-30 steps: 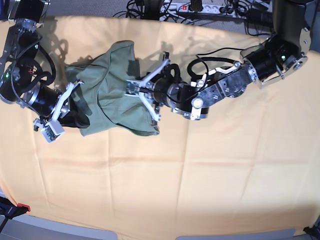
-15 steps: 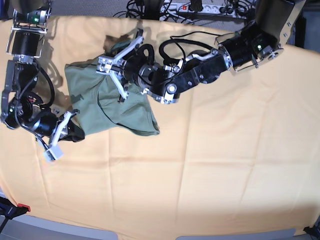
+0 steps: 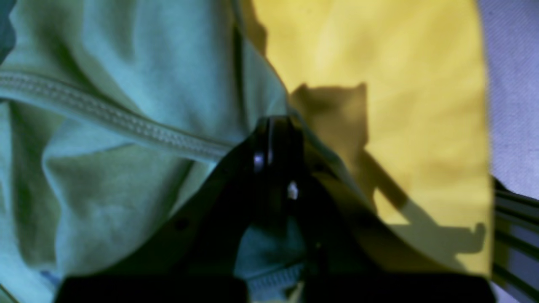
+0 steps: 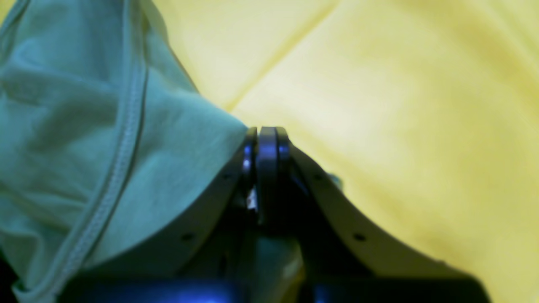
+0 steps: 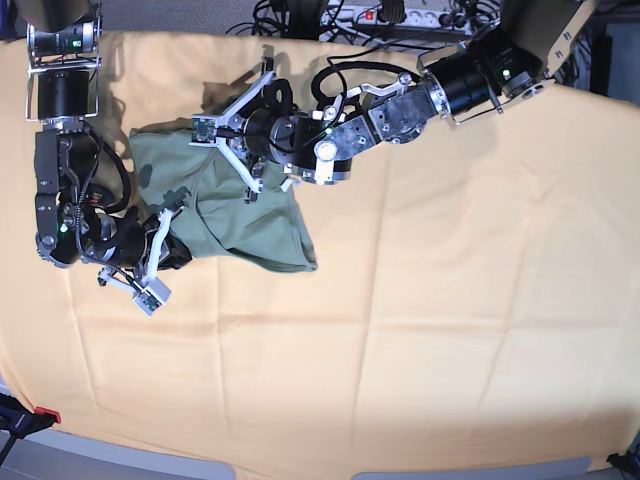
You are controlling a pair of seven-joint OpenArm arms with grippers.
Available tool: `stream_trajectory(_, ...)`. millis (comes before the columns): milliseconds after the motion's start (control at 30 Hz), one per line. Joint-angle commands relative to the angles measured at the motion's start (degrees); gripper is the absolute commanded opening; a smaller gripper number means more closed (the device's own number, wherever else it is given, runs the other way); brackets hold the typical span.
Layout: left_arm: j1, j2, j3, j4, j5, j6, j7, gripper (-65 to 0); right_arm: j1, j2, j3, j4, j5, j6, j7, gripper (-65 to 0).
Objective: Fold the T-shirt properly
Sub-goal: 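Pinch the bundle's top layer with the left gripper and pull it over, then release the bundle with both grippers and lift them away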
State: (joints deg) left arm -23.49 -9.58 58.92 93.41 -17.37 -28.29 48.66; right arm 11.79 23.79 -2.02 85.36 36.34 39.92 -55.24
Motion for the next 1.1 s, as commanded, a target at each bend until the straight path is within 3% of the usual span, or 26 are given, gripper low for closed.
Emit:
stream_trajectory(0, -1.0, 0.7, -0.5, 0.3, 1.8, 1.1, -0.9, -65.0, 1.2, 1.0, 0.1, 0.7, 0.7, 0.1, 0.9, -65.0)
stream_trajectory(200, -2.6, 0.3, -0.5, -0.3, 7.1, 3.8, -0.9, -65.0, 0.9, 4.2, 0.1, 0.7, 5.4, 0.1, -4.2, -65.0)
stream_trajectory(533, -7.5, -1.2, -0.5, -7.1, 12.2, 3.9, -3.8, -65.0, -4.3, 8.4, 0.1, 0.9, 15.8, 0.1, -9.1, -65.0)
stream_trajectory(733, -10.7, -1.2, -0.5, -10.9, 20.3, 4.1, -6.3, -65.0, -5.8, 11.7, 0.2, 0.9, 26.5, 0.1, -11.9, -65.0)
stream_trajectory(933, -13.7, -1.2, -0.5, -10.4, 23.1, 11.5, -1.9, -65.0, -5.8, 12.5, 4.2, 0.9, 28.1, 0.1, -11.4, -65.0)
stream_trajectory(1067, -15.7, -1.3, -0.5, -9.1, 29.4, 15.8, 2.1, -65.0, -5.8, 12.5, 9.1, 0.9, 24.7, 0.1, -11.0, -65.0)
